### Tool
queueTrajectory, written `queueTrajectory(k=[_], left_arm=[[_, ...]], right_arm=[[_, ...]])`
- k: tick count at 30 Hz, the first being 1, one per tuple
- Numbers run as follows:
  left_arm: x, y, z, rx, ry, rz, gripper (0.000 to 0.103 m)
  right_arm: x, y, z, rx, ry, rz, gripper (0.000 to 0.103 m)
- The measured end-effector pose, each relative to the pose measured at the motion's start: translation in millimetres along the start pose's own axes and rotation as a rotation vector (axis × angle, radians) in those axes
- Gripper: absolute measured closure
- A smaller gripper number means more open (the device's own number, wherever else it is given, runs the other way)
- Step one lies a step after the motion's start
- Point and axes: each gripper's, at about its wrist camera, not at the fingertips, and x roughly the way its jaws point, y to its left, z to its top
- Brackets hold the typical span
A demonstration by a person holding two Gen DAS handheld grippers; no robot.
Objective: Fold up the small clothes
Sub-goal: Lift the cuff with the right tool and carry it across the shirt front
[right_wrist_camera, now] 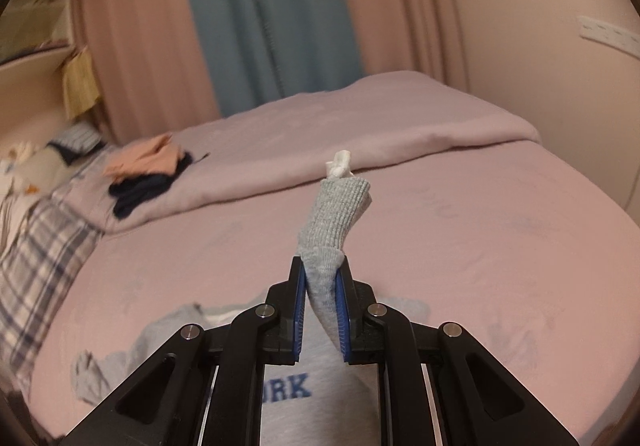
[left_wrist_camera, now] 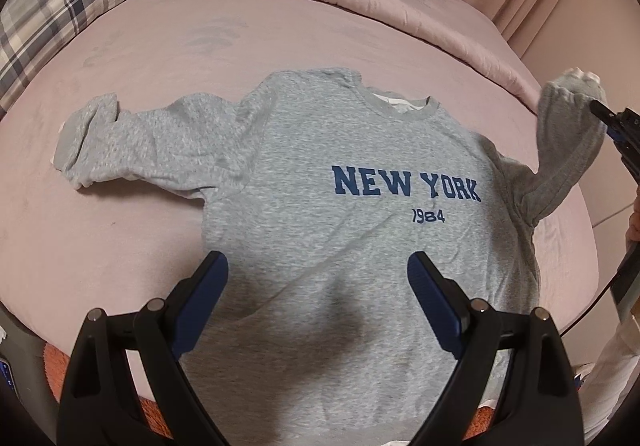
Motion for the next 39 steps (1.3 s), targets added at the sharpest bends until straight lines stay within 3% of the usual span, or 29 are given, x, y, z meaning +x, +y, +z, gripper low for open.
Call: queueTrajectory(k=[10, 21, 29, 39], left_arm=[[1.2, 13.4, 0.6, -0.027, 0.003, 0.003, 0.012], [0.2, 26.7, -0.5, -0.055, 0.007, 0.009, 0.012], [2.4, 33.4, -1.9, -0.070, 0.017, 0.016, 0.012], [-3.2, 39.3, -3.8, -0.083, 0.010, 0.011, 0.011]], right_arm=[[22.2, 58.6, -22.8, -0.131, 0.102, 0.079, 0.088], [58.3, 109.4, -71.3, -0.255, 0.279, 0.129, 0.088], [71.5, 125.4, -97.7, -0.306, 0.368, 0.133, 0.088], [82.9, 166.9, -134.8, -0.485, 0.432, 0.087, 0.088]])
